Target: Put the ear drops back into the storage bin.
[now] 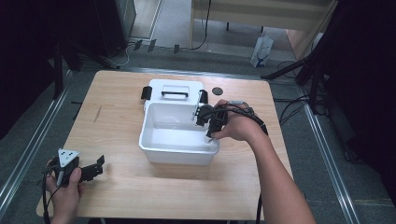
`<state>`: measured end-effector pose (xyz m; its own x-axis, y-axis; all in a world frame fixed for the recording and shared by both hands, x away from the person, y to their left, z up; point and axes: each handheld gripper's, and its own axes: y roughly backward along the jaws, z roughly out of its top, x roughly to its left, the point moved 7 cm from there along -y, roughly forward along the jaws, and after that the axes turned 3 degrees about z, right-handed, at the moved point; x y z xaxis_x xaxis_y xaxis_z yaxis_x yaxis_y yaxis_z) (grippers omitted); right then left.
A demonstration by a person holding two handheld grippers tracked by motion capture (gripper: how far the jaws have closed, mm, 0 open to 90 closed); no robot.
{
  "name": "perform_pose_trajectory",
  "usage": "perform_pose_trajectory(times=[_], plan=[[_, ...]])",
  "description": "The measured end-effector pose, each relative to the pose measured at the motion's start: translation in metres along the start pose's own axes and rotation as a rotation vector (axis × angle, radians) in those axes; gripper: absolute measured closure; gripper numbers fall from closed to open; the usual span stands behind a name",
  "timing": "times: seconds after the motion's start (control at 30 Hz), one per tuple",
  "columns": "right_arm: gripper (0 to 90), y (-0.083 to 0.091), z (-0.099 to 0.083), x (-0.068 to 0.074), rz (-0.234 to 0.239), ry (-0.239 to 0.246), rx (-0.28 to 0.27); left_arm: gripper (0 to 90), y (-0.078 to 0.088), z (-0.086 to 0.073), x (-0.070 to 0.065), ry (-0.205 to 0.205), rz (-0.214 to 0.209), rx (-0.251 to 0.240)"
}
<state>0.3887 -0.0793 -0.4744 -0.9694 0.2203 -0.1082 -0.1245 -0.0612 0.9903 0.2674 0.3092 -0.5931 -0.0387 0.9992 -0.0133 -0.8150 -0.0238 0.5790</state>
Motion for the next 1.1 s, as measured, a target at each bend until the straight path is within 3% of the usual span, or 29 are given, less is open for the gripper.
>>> perform_pose_trajectory(times=[0.4,0.8,0.97,1.1], plan=[[71.8,-0.023,0.000,0.004,-0.007,0.072,0.058,0.6,0.000,0.000,0.000,-0.002,-0.001,0.001],[71.7,-0.033,0.001,0.003,0.031,0.052,0.072,0.6,0.000,0.000,0.000,0.000,-0.003,0.001],[66.3,-0.033,0.001,0.004,0.032,0.053,0.075,0.6,0.000,0.000,0.000,0.001,-0.004,0.001],[52.7,-0.029,0.002,0.006,0.016,0.037,0.061,0.6,0.000,0.000,0.000,0.001,-0.003,0.001]])
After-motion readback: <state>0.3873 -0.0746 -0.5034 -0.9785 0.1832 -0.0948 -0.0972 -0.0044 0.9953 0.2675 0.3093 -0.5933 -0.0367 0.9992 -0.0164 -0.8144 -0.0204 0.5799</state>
